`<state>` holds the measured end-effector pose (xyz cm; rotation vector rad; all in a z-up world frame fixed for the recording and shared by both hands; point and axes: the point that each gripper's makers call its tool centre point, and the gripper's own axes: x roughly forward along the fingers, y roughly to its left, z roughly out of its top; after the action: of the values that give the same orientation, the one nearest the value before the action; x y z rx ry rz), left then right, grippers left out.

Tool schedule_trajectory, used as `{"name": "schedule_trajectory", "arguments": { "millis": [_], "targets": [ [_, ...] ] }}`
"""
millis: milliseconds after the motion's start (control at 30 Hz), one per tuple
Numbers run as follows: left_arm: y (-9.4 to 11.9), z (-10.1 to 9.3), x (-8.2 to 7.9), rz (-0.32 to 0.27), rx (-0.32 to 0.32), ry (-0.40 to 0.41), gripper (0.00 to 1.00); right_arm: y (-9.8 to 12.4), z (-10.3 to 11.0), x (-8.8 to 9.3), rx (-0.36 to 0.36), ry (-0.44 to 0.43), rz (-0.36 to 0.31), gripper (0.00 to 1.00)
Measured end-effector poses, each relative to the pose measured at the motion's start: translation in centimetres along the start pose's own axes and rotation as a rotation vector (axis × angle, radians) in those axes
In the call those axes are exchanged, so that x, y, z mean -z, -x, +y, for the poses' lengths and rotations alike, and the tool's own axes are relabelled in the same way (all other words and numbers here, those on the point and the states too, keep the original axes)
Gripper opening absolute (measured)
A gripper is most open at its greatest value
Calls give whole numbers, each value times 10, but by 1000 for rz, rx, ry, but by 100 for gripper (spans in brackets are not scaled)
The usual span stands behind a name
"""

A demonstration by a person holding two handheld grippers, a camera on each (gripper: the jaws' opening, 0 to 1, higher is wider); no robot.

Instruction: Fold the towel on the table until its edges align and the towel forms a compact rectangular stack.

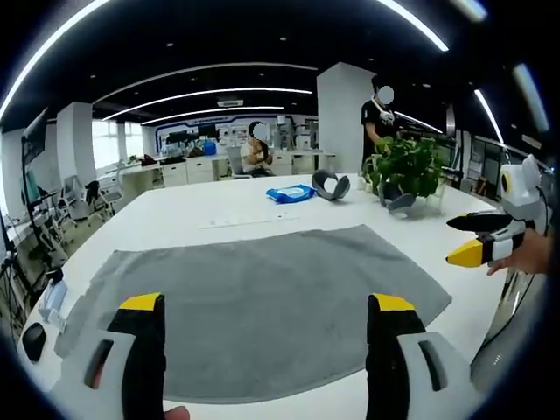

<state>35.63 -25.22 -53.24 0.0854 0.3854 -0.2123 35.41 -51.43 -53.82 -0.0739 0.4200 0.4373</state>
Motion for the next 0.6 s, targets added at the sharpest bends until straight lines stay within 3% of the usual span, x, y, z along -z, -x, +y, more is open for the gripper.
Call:
{"name": "schedule_trajectory", "arguments": {
  "millis": [600],
  "targets": [
    [0, 3, 0, 2, -10, -9, 96, -1, 1, 1, -2, -2, 4, 90]
  ]
}}
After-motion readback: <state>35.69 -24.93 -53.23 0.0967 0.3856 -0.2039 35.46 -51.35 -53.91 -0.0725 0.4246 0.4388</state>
